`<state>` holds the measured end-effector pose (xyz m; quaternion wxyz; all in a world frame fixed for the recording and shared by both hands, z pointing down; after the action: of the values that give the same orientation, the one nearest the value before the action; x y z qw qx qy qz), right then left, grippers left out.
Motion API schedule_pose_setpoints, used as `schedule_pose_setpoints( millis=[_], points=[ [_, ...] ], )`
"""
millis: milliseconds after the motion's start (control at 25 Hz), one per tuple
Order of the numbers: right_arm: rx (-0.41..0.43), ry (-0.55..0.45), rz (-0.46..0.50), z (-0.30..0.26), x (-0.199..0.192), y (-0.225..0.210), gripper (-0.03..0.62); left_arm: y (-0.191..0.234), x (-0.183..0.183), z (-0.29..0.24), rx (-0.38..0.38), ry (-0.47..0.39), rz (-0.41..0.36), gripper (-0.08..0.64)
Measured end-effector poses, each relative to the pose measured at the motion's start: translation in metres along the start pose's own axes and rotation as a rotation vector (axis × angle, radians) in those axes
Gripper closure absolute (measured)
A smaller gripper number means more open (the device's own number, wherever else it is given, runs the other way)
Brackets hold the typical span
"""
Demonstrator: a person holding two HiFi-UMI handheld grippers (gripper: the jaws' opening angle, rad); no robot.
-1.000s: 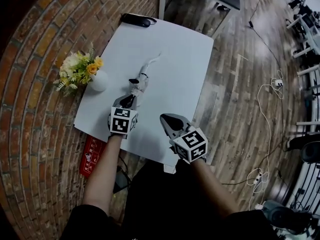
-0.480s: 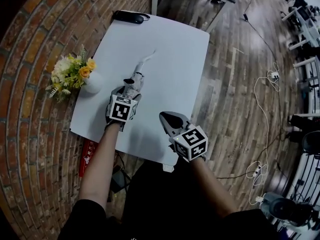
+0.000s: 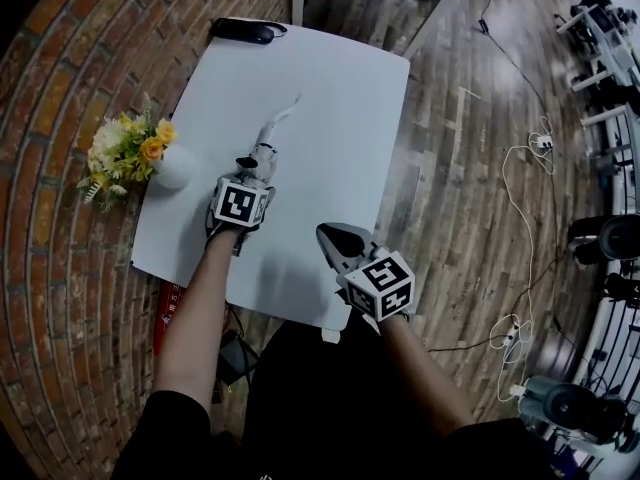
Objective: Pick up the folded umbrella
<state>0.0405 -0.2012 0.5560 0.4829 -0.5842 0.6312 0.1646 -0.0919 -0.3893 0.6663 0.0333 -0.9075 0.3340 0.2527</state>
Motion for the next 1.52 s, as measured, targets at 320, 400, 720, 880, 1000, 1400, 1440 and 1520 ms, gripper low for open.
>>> schedule_pose_setpoints(
  millis=[320,400,720,880,1000,1400,1440,1520],
  points=[
    [-0.011,0.001,-0.009,0.011,-0.003,-0.01,0.571,-0.002,0.0,-0.005,0.0,0.049,0.025,0.254],
    [-0.009,-0.001,-0.008,0.014,-0.004,-0.011,0.571,-0.004,-0.001,-0.003,0.018,0.028,0.022,0.268],
    [0.027,-0.027,0.008,0.022,0.0,-0.01,0.571,-0.027,-0.004,0.023,0.028,-0.109,0.03,0.282],
    [0.053,-0.058,0.021,0.032,0.007,-0.008,0.571,-0.043,0.001,0.052,0.023,-0.202,0.071,0.282],
    [0.087,-0.1,0.037,0.039,0.019,-0.008,0.571,-0.053,0.009,0.075,0.037,-0.273,0.098,0.282],
    [0.179,-0.184,0.094,0.073,0.048,0.0,0.571,-0.102,0.014,0.155,0.058,-0.475,0.159,0.282],
    [0.187,-0.193,0.099,0.077,0.051,0.0,0.571,-0.107,0.014,0.163,0.061,-0.494,0.163,0.282],
    [0.202,-0.213,0.113,0.085,0.058,0.0,0.571,-0.115,0.016,0.178,0.069,-0.536,0.174,0.282]
  ],
)
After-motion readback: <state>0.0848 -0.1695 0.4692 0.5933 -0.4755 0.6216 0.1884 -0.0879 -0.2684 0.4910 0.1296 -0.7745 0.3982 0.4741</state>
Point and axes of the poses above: the fingertips, and each gripper's own axes: z backward along the fingers, y to its left, x out of its top, the point moved 7 cm from there along z, backward along the fingers, and after that the axes turned 1 degree about -x, right-handed, at the moved point
